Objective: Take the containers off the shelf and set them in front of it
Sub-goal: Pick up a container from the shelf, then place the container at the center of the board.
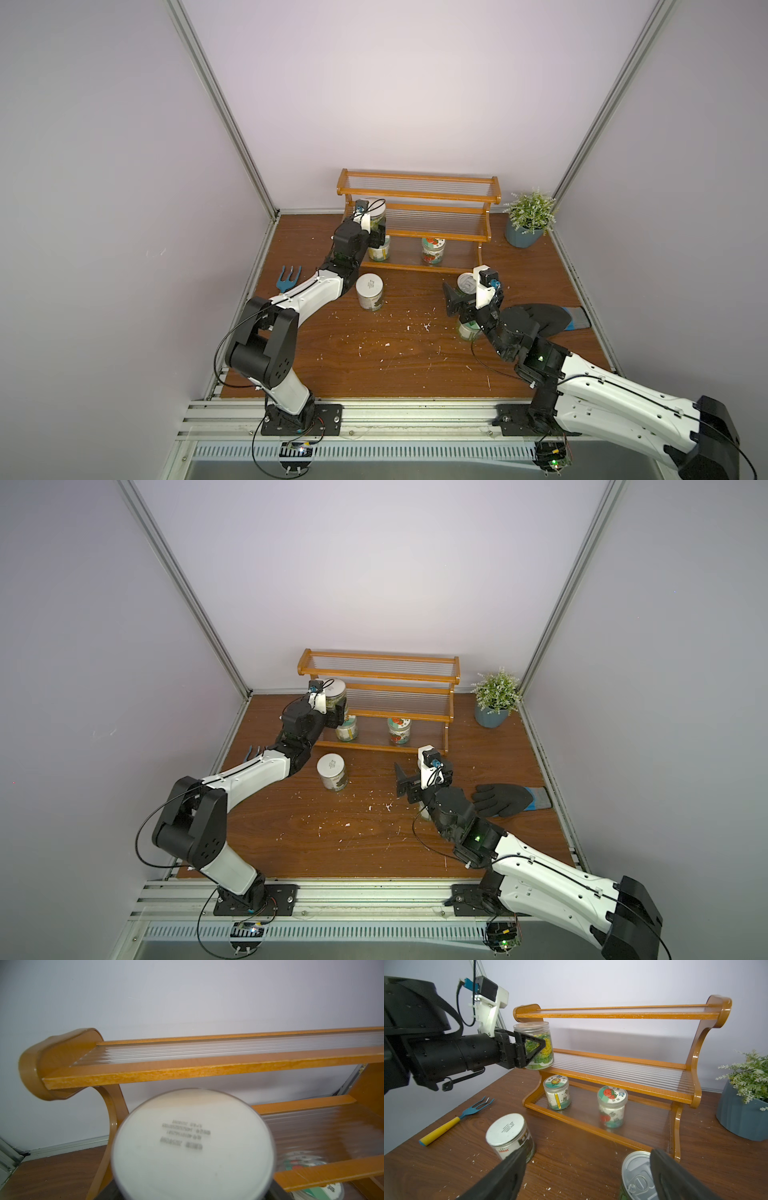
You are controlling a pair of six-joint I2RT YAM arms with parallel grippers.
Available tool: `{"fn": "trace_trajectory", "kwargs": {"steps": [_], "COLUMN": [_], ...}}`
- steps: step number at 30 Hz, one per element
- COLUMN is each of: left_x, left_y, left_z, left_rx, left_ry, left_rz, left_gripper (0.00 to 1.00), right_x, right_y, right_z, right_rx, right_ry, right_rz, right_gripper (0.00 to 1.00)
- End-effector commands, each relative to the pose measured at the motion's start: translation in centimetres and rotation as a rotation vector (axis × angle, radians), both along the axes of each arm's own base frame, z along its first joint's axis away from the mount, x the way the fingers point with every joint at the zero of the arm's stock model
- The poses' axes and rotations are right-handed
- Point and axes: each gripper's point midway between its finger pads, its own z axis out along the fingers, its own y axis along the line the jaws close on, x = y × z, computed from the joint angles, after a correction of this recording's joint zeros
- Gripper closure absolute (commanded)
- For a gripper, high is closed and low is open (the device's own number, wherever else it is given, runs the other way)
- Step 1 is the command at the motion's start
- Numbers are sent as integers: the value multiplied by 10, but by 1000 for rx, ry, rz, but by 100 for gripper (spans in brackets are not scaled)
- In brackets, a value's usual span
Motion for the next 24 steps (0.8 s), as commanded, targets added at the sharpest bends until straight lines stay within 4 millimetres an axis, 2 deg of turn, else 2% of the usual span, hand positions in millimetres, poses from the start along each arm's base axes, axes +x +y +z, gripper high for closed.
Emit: {"fn": "trace_trajectory", "kwargs": {"steps": [1,5,16,21,24], "left_x": [-25,-58,-160,-195,-214], "left_y": [-11,-15,-36,-49,-56], "left_z": [29,38,21,-1,-23], "left_rx": [-37,-56,-64,-63,-61], "left_ry": [-60,-68,-23,17,62], "left_rz": [-41,-87,-277,-336,-368], "left_gripper": [42,42,41,42,42], "right_x": [0,-1,-4,-4,-4], "right_y": [1,3,-2,-4,-5], "right_z": [19,14,14,19,23], "right_rx": [57,51,68,70,66], "right_ry": [-27,-8,-13,-26,-37], "right_rz": [10,20,15,13,11], "right_gripper": [1,1,1,1,1]}}
